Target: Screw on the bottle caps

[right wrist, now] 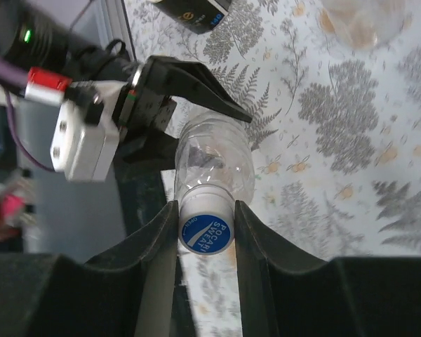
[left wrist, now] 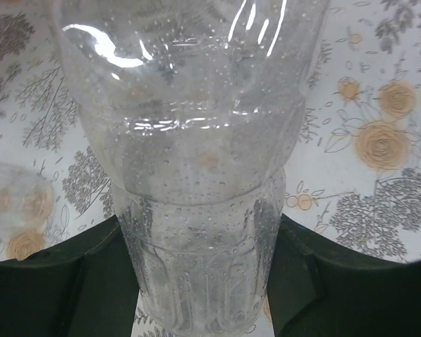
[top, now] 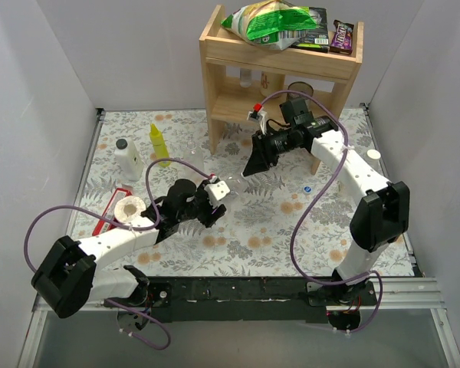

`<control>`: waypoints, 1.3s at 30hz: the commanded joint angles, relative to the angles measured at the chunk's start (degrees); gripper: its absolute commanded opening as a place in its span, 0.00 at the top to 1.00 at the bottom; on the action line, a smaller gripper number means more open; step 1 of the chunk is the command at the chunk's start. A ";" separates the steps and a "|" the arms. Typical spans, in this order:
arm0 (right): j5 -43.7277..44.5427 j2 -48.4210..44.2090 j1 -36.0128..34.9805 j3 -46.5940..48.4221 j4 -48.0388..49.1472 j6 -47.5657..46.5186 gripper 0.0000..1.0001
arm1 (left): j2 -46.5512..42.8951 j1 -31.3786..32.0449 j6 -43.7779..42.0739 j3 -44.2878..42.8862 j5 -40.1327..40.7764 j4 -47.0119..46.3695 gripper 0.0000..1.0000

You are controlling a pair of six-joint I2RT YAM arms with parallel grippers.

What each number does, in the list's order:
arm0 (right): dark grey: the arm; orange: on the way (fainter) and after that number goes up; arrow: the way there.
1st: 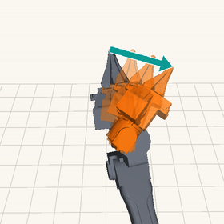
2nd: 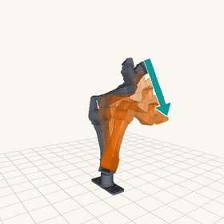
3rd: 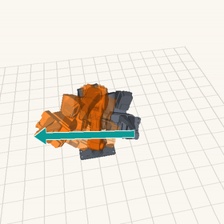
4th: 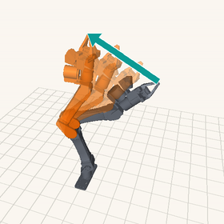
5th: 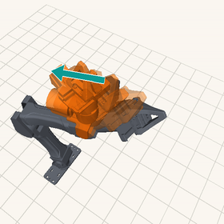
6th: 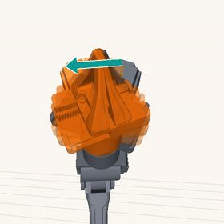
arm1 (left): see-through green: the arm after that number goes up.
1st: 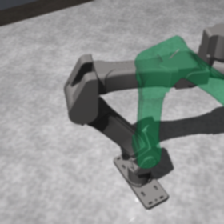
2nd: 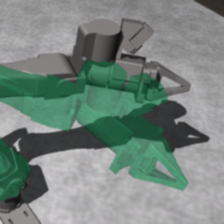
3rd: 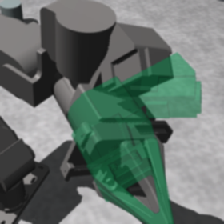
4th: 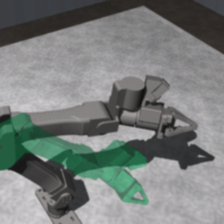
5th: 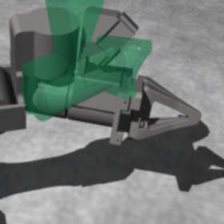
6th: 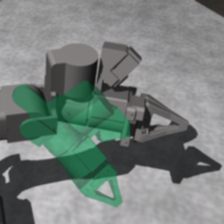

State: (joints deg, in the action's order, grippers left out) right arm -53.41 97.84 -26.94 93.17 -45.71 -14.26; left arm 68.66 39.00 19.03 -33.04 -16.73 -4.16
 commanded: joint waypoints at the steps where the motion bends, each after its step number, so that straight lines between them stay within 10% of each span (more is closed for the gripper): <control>1: 3.55 2.97 -0.40 -0.53 7.84 27.10 0.99 | -3.27 4.06 0.13 -0.19 14.42 -12.10 1.00; 3: 3.92 4.62 -0.13 2.10 5.03 26.22 0.97 | -2.84 3.98 1.27 -0.19 16.02 -11.22 1.00; 10: -13.27 -1.67 5.75 2.03 16.61 12.46 0.39 | -8.44 1.87 4.70 2.09 4.53 -2.16 1.00; 15: -15.84 -17.30 6.11 -21.03 44.78 13.18 0.15 | -14.17 0.72 10.67 3.69 -5.15 -5.42 1.00; 24: -20.68 -16.28 4.26 -28.12 78.83 36.82 0.19 | -9.60 0.63 10.42 0.25 -6.91 -6.12 1.00; 39: -21.21 -14.52 2.68 -29.09 80.26 39.05 0.32 | -7.67 0.63 10.42 -0.80 -6.47 -8.40 1.00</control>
State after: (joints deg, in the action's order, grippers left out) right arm -73.78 83.72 -24.14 64.77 31.92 24.14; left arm 60.99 39.86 29.28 -31.18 -22.72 -10.09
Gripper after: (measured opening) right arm 0.683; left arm 0.567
